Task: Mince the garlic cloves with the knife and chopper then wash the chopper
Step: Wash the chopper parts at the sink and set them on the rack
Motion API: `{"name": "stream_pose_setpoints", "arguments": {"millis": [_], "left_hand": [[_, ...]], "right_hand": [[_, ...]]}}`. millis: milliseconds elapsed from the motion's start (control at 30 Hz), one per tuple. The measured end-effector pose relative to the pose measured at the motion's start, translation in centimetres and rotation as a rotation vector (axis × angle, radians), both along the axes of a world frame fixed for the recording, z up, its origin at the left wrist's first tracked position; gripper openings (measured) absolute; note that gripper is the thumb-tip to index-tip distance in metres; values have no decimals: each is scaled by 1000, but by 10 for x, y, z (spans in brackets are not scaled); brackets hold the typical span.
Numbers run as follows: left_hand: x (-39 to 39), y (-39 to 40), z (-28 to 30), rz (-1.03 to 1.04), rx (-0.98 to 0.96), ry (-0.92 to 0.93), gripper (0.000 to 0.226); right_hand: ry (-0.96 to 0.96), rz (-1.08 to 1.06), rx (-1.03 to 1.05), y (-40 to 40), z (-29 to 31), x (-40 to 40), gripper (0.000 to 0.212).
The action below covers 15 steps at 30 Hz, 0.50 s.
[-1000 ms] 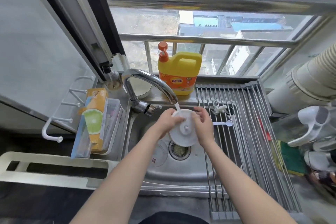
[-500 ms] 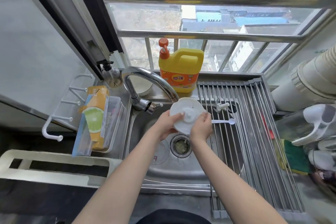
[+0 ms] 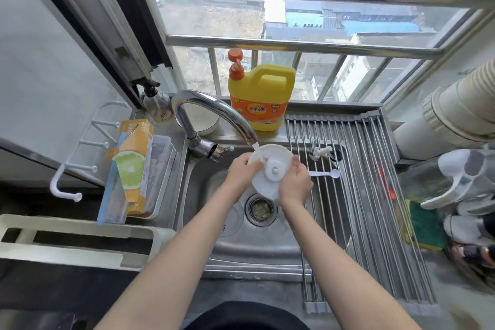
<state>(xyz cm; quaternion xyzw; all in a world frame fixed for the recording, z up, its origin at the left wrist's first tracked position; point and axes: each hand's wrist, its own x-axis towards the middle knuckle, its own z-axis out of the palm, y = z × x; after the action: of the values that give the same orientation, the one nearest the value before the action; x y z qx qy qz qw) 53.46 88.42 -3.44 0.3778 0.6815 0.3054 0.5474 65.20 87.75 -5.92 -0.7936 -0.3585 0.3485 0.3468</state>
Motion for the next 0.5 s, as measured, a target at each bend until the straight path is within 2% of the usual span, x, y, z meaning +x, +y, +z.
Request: {"name": "stream_pose_setpoints", "arguments": {"millis": [33,67,133,200,333,367,433,467,500], "left_hand": [[4,-2,1,55,-38,-80,18],[7,-2,2,97,-48,-75,20],[6,0,-1,123,3,110,28],[-1,4,-4,66,52,291,33],[-3,14,5,-175,100,463,43],[0,15,12,-217,104,517,47],[6,19,20,-264,123,694,54],[8,21,20,-281,144,713,53],[12,24,22,-294,173,648,49]], "right_hand": [[13,-53,-35,0,1,-3,57],[-6,-41,-54,1,-1,-5,56],[-44,79,-35,2,-5,-5,53],[-29,188,30,2,-4,-1,44],[103,280,134,14,-1,8,28],[165,286,108,17,-1,10,30],[296,248,46,19,-2,15,48],[312,216,21,17,-2,18,58],[302,178,4,13,-3,20,61]]}}
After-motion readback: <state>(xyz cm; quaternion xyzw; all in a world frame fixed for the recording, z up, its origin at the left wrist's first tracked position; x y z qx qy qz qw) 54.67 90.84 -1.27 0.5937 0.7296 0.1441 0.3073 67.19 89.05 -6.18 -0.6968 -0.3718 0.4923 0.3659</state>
